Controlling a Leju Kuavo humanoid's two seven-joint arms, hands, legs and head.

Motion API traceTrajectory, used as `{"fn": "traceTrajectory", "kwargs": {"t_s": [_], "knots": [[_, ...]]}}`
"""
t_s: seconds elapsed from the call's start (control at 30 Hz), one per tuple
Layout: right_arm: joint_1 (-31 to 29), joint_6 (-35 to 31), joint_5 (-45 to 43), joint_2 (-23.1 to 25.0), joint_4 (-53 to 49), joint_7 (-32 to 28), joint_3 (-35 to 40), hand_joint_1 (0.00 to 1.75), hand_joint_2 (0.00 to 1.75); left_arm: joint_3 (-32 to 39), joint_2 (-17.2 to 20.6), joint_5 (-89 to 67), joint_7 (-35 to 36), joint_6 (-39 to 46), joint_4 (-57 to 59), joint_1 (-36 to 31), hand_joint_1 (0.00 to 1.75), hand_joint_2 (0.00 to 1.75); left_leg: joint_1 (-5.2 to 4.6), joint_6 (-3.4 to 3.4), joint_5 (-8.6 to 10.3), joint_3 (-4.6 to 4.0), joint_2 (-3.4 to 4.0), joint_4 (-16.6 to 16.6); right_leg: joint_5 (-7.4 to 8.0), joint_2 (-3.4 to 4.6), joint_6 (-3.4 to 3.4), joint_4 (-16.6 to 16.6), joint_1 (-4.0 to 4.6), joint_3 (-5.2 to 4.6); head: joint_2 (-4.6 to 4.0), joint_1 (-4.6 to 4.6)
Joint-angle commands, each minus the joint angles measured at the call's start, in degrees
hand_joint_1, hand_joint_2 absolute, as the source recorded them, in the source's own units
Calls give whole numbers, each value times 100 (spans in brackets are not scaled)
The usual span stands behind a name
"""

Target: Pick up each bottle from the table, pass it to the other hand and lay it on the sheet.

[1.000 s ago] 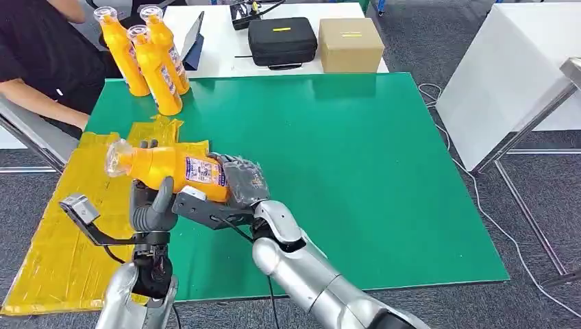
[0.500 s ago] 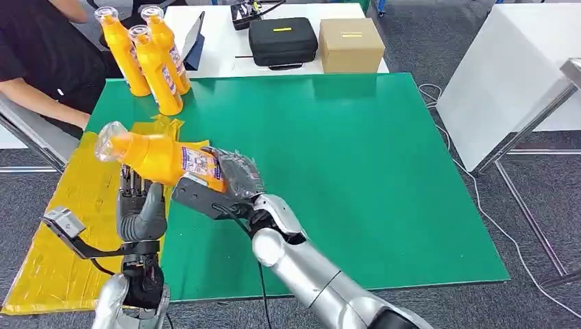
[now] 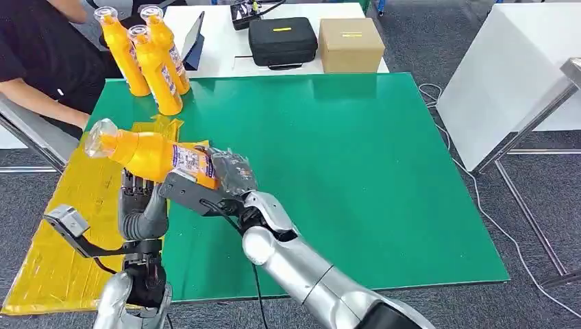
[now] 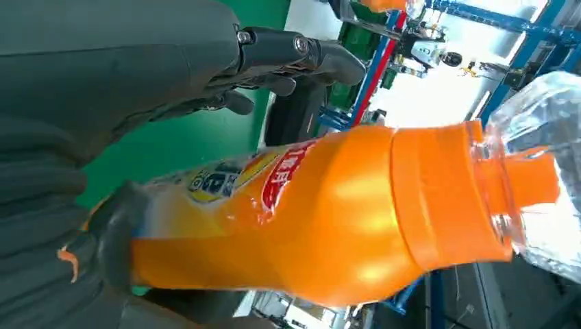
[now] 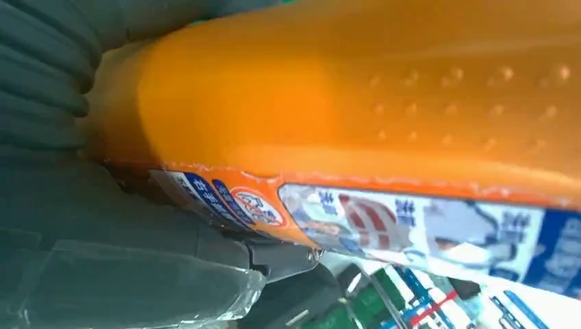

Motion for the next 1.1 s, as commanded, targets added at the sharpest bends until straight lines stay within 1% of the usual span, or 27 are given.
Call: {"fn": "traceTrajectory", "kwargs": {"t_s": [0.03,0.07,0.13,0.17,0.2,0.27,0.4,0.43,0.5,0.53,0.6,0.63,0.7,0.77,0.8,0.83,0.87,0.9,1.0,1.03,1.07,1.1], "knots": [[-444,-234,33,-103,499,159,777,175,175,-67,62,-169,-52,218,49,-258,0,175,4,-13,-8,17,3,3,-6,-1,-2,-2,3,21,-2,0],[-444,-234,33,-103,499,159,777,175,175,-67,62,-169,-52,218,49,-258,0,175,3,-10,-4,11,1,0,-3,-3,-1,-3,2,13,0,-2],[-444,-234,33,-103,499,159,777,175,175,-67,62,-169,-52,218,49,-258,0,175,5,-17,-11,26,-1,2,-10,-7,-2,-4,4,31,-2,-2],[-444,-234,33,-103,499,159,777,175,175,-67,62,-169,-52,218,49,-258,0,175,3,-8,-2,7,-4,-1,-2,-6,-1,-4,3,11,0,0],[-444,-234,33,-103,499,159,777,175,175,-67,62,-169,-52,218,49,-258,0,175,3,-13,-7,18,-3,0,-7,-6,-1,-4,3,23,-2,0],[-444,-234,33,-103,499,159,777,175,175,-67,62,-169,-52,218,49,-258,0,175,1,-8,-2,7,0,-1,-2,-3,-1,-4,2,9,0,0],[-444,-234,33,-103,499,159,777,175,175,-67,62,-169,-52,218,49,-258,0,175,4,-14,-7,18,-5,0,-7,-8,-2,-6,4,24,-2,0],[-437,-97,-132,-103,486,198,770,175,175,-96,101,-175,-21,229,11,-239,0,175,1,-12,-5,16,-4,-1,-6,-7,-2,-4,2,20,-2,-2],[-443,-118,-127,-103,522,224,770,175,175,-141,116,-260,2,292,19,-230,0,175,3,-12,-5,14,-1,-1,-5,-5,-2,-4,3,18,0,0],[-453,-173,-47,-103,556,252,766,175,175,-190,130,-325,34,294,61,-238,0,175,1,-11,-3,11,-4,-1,-4,-7,-1,-4,1,15,0,0],[-440,-195,35,-103,590,262,692,175,175,-250,109,-423,49,272,168,-292,0,175,6,-21,-12,31,-5,1,-13,-11,-4,-5,5,38,-2,0],[-417,-234,171,-103,585,270,645,175,175,-289,107,-502,80,237,238,-340,0,175,1,-11,-2,13,-9,-2,-5,-12,-1,-5,1,18,-2,0],[-387,-240,367,-103,560,331,590,175,175,-325,107,-581,131,175,325,-395,0,175,4,-12,-2,14,-13,-2,-5,-16,-1,-7,3,21,-2,0],[-302,-53,473,-103,452,378,517,175,175,-297,94,-681,186,156,346,-415,0,175,4,-13,-4,18,-12,-2,-7,-17,-1,-8,3,24,-2,0],[-269,50,613,-103,440,431,568,175,175,-263,101,-739,199,163,311,-395,0,175,2,-10,-1,12,-12,-3,-5,-16,-1,-7,1,17,-2,0],[-238,157,702,-103,437,484,644,175,175,-224,110,-755,206,169,271,-365,0,175,4,-15,-7,25,-13,-3,-10,-18,-2,-9,3,32,-2,-2],[-182,279,732,-103,427,527,766,175,175,-191,130,-780,216,171,220,-323,0,175,3,-9,-1,12,-7,-4,-3,-10,-1,-8,2,16,-2,2],[-146,372,773,-103,424,574,916,175,175,-162,139,-792,220,173,160,-277,0,175,3,-15,-7,26,-7,-5,-8,-12,-2,-10,2,30,0,-2],[5,527,773,-103,432,632,1353,175,175,-118,181,-834,236,177,38,-172,0,175,3,-13,-6,27,4,-10,-6,-3,-3,-14,2,28,-2,-2],[45,558,771,-103,432,651,1464,175,175,-110,189,-838,237,179,16,-153,0,175,5,-18,-13,42,8,-11,-10,0,-4,-18,4,43,-2,2],[104,546,763,-103,424,651,1503,175,175,-105,197,-838,237,180,15,-141,0,175,3,-12,-6,25,5,-10,-5,-2,-3,-14,3,26,-2,-2],[101,605,758,-103,433,681,1650,175,175,-109,201,-843,239,179,20,-143,0,175,6,-18,-12,38,5,-11,-9,-3,-4,-18,5,41,-2,0]]}}
